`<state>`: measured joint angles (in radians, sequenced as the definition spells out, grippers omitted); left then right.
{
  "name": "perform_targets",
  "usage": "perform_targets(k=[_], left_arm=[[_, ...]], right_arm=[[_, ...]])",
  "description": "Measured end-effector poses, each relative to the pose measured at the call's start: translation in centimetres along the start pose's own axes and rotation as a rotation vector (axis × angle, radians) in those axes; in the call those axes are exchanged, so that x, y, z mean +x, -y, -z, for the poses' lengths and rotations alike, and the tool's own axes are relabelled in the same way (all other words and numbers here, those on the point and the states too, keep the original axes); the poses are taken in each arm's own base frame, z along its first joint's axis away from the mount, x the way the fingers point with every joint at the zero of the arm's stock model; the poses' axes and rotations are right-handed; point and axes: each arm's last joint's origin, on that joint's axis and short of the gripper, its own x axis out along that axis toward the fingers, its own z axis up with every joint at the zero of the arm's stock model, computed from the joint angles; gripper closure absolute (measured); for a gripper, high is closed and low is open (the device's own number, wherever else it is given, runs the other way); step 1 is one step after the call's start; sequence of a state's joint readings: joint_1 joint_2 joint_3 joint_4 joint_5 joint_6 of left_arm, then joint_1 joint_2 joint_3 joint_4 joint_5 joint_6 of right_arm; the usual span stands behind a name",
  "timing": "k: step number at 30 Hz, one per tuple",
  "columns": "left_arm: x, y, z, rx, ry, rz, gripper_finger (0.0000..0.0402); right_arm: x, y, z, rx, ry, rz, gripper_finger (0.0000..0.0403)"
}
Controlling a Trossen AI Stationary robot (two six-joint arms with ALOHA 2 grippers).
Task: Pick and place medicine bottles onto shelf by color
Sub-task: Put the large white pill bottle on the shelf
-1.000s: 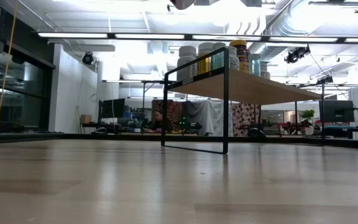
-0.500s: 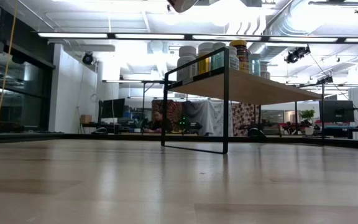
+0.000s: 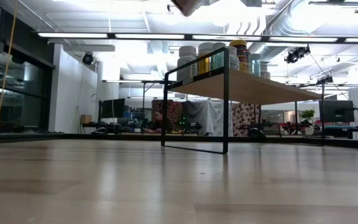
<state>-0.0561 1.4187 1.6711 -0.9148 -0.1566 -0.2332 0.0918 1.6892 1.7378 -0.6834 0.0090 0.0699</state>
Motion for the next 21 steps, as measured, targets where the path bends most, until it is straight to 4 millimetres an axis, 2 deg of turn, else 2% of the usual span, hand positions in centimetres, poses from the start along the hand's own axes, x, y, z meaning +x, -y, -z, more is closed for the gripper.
perform_targets(k=[6, 11, 17, 21], left_arm=[[-1.9, -1.0, 0.2, -0.037, -0.005, 0.035, 0.013], [-4.0, -1.8, 0.2, -0.069, 0.058, 0.0, 0.013], [-6.2, -2.4, 0.4, -0.08, 0.178, -0.056, 0.0129], [-6.7, -2.6, 0.9, -0.1, 0.309, -0.062, 0.0129]], right_arm=[[-1.8, 0.8, 1.3, -0.026, -0.149, 0.04, 0.0133], [-4.8, 1.4, 3.5, 0.026, -0.257, 0.056, 0.0133], [-9.5, 1.5, 9.7, 0.256, -0.185, 0.071, 0.0133], [-12.6, 1.2, 13.2, 0.44, 0.04, 0.122, 0.0133]])
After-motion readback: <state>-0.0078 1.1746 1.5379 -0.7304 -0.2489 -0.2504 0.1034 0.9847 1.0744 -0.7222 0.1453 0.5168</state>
